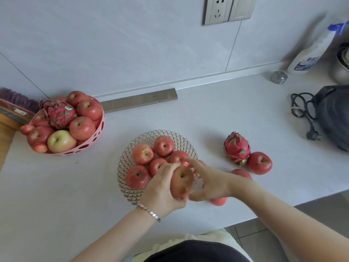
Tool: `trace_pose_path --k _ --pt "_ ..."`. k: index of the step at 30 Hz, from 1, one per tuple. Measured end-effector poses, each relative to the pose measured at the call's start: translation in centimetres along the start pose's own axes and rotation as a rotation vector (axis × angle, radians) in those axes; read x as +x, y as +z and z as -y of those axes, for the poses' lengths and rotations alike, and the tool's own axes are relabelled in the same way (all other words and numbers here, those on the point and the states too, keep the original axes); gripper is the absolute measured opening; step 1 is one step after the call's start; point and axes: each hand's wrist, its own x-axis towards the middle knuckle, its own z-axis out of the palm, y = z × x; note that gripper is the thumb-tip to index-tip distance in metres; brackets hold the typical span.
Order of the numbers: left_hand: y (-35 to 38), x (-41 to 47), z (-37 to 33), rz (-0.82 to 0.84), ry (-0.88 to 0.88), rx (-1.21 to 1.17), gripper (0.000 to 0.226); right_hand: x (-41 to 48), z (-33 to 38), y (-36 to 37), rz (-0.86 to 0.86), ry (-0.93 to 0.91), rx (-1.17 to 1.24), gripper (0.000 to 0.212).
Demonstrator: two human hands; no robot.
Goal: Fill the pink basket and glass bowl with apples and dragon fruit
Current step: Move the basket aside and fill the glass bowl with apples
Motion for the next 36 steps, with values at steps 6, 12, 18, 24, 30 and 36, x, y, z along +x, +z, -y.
trace_pose_path --k 6,12,18,24,30,36 --pt "-0.9 -2.1 2.5 -0.081 -0.225 0.154 0.080 0.8 -4.7 1.9 0.016 0.314 -0.458 0.094" --pt "-0.2 -3.4 4.3 0.000 -0.247 0.258 0.079 1.1 -6.3 4.2 -0.042 0.364 -0.506 0.090" --pt "0.4 -3.1 4.3 -0.001 -0.112 0.430 0.084 0.3 -4.1 2.1 -0.438 0.287 -0.271 0.085" --pt "0.3 -3.5 4.6 0.009 -0.066 0.580 0.084 1.5 -0.9 3.0 -0.372 -0.009 -0.147 0.082" --pt "-0.7 -3.7 5.5 -0.020 -0.088 0.584 0.083 4.3 -0.4 5.2 -0.333 -0.116 -0.338 0.084" --pt "-0.6 -3.7 5.5 0.036 -0.157 0.574 0.089 4.3 -1.6 7.0 -0.396 -0.130 -0.180 0.077"
